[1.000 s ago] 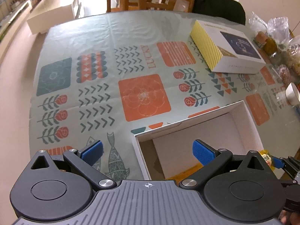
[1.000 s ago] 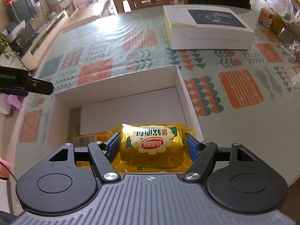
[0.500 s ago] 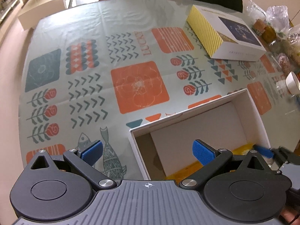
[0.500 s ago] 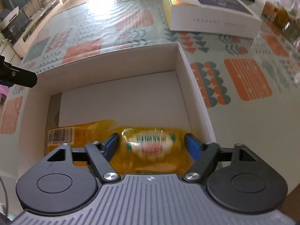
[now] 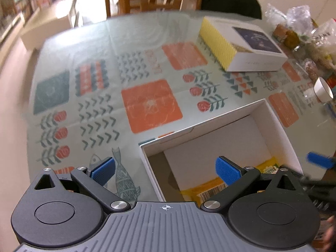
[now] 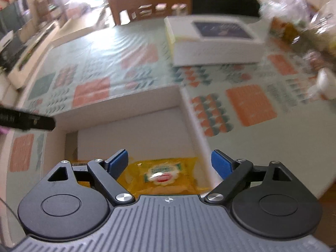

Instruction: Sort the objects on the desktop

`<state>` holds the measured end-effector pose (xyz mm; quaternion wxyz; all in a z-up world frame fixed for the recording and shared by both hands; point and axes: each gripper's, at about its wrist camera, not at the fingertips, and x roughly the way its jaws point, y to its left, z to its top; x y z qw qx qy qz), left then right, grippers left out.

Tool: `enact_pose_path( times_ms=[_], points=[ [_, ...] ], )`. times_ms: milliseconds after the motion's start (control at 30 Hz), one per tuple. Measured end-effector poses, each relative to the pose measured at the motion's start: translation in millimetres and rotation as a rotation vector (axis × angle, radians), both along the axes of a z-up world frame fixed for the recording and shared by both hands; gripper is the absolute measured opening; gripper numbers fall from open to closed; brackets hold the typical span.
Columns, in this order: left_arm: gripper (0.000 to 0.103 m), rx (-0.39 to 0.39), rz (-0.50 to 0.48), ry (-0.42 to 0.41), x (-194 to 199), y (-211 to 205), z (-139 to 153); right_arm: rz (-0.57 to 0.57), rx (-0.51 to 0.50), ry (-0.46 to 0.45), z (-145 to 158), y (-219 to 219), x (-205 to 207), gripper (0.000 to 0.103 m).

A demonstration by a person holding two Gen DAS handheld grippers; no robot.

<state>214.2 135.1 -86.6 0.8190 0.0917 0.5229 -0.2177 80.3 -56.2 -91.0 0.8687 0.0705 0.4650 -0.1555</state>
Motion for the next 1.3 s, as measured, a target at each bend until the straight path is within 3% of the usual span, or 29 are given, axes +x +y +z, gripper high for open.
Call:
enact_pose_path(
  times_ms=[100, 200, 267, 400, 500, 600, 667, 733, 867, 1033, 1300],
  points=[
    [0.103, -0.021, 0.012, -0.059, -17, 2, 10, -0.049, -0.082, 0.03, 12, -1, 5, 0.103],
    [0.103, -0.103, 0.031, -0.057, -32, 6, 20, -0.088, -0.138, 0.06, 21, -1, -5, 0.103],
    [0.103, -0.108, 0.042, -0.031, -39, 2, 21, -0.094, -0.172, 0.075, 26, -1, -13, 0.103],
    [0.103, -0.058, 0.075, -0.011, -63, -11, 24, -0.042, -0.13, 0.065, 34, -6, -35, 0.103],
    [0.103, 0.016, 0.123, -0.048, -85, -20, 31, -0.006, -0.083, 0.066, 40, -13, -51, 0.103],
    [0.103, -0.017, 0.154, -0.026, -105, -21, 37, 0.011, -0.011, 0.103, 41, -29, -61, 0.103],
    [0.103, -0.1, 0.188, 0.053, -114, -18, 35, 0.028, 0.027, 0.112, 43, -37, -70, 0.103],
    [0.103, -0.121, 0.265, 0.109, -123, -16, 30, 0.036, 0.027, 0.106, 45, -44, -78, 0.103],
    [0.103, -0.041, 0.344, 0.113, -142, -21, 25, 0.038, 0.033, 0.115, 45, -59, -88, 0.103],
    [0.103, 0.067, 0.365, 0.126, -153, -27, 20, 0.032, 0.041, 0.16, 36, -72, -90, 0.103],
    [0.103, 0.085, 0.358, 0.181, -149, -36, 14, 0.01, 0.026, 0.174, 28, -80, -71, 0.103]
  ],
)
